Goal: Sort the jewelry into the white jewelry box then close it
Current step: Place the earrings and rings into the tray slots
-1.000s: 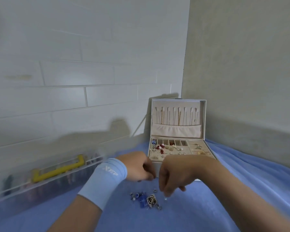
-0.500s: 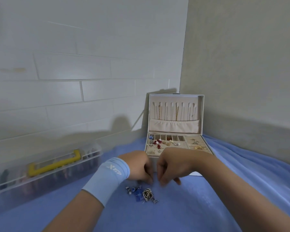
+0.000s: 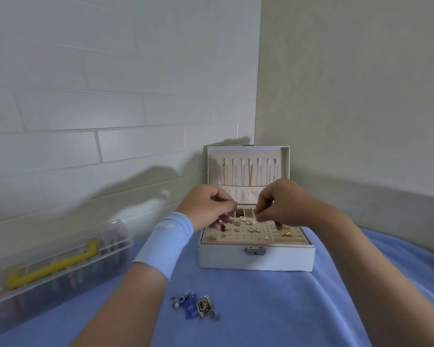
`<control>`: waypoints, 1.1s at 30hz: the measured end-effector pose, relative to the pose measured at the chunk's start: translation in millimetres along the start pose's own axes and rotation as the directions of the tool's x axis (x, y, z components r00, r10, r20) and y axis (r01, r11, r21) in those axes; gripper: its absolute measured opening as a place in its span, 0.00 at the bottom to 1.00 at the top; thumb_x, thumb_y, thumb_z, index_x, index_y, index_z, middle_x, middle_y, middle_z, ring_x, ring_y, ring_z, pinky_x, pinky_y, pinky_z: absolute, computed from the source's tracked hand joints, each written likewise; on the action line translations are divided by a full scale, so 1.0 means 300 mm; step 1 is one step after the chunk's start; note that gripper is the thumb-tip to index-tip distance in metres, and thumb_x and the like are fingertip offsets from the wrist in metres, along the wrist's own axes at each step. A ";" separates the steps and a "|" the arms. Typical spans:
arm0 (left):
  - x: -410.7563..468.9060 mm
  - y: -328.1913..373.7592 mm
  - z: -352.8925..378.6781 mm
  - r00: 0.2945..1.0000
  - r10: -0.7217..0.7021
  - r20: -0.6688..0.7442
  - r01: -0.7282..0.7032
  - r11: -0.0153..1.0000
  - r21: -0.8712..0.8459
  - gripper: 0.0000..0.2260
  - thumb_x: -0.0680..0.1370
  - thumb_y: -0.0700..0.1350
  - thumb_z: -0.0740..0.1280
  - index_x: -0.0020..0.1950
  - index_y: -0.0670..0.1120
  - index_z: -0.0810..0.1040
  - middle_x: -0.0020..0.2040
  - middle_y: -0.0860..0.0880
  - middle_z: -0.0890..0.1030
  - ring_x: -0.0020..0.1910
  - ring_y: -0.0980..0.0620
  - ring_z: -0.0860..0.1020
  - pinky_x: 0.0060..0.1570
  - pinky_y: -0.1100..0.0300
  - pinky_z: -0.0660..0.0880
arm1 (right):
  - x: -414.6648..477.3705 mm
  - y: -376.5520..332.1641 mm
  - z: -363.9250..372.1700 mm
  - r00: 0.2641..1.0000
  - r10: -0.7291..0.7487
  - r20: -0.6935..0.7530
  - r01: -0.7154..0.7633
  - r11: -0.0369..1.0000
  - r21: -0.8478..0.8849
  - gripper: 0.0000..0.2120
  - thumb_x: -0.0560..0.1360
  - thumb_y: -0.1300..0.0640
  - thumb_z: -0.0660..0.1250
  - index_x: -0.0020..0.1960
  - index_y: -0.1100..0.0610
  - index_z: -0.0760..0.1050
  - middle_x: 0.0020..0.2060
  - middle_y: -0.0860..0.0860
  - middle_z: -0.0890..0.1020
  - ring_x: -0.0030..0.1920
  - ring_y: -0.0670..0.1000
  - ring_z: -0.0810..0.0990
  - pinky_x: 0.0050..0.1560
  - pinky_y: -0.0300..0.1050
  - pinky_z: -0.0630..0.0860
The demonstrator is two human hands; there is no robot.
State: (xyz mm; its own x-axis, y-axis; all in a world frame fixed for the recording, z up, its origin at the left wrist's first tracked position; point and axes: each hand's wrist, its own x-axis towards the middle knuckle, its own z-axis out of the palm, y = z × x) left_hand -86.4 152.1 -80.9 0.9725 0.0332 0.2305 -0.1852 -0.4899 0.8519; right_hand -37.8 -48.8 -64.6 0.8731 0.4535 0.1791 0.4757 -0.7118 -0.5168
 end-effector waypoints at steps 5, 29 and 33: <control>0.062 -0.007 0.085 1.000 0.009 0.023 -0.011 0.996 0.092 0.02 0.77 0.43 0.71 0.46 0.46 0.83 0.40 0.47 0.86 0.38 0.49 0.84 0.37 0.55 0.81 | 0.009 0.033 0.024 0.993 0.058 0.104 -0.041 0.987 -0.154 0.05 0.71 0.60 0.76 0.40 0.52 0.84 0.34 0.44 0.84 0.27 0.42 0.80 0.34 0.37 0.79; 0.054 -0.048 0.026 0.999 0.027 -0.028 -0.032 0.976 -0.214 0.04 0.79 0.42 0.70 0.48 0.44 0.85 0.43 0.51 0.87 0.34 0.56 0.80 0.32 0.62 0.72 | 0.047 0.019 0.068 0.995 -0.074 -0.066 0.070 0.996 -0.063 0.02 0.73 0.54 0.76 0.45 0.50 0.83 0.40 0.43 0.84 0.42 0.44 0.82 0.47 0.43 0.81; 0.054 -0.040 0.027 1.000 -0.025 0.012 0.028 0.954 -0.299 0.06 0.78 0.46 0.70 0.49 0.46 0.84 0.40 0.46 0.84 0.38 0.47 0.75 0.32 0.61 0.71 | 0.037 -0.025 0.082 0.947 -0.186 -0.261 0.255 0.930 0.264 0.08 0.72 0.59 0.77 0.49 0.52 0.82 0.42 0.46 0.85 0.30 0.48 0.81 0.34 0.43 0.81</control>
State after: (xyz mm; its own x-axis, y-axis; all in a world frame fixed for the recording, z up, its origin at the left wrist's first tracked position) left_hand -67.2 151.5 -91.2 0.9785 0.0346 0.2033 -0.1921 -0.2063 0.9595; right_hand -34.4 -25.1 -79.3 0.7665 0.4221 0.4841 0.6371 -0.4043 -0.6562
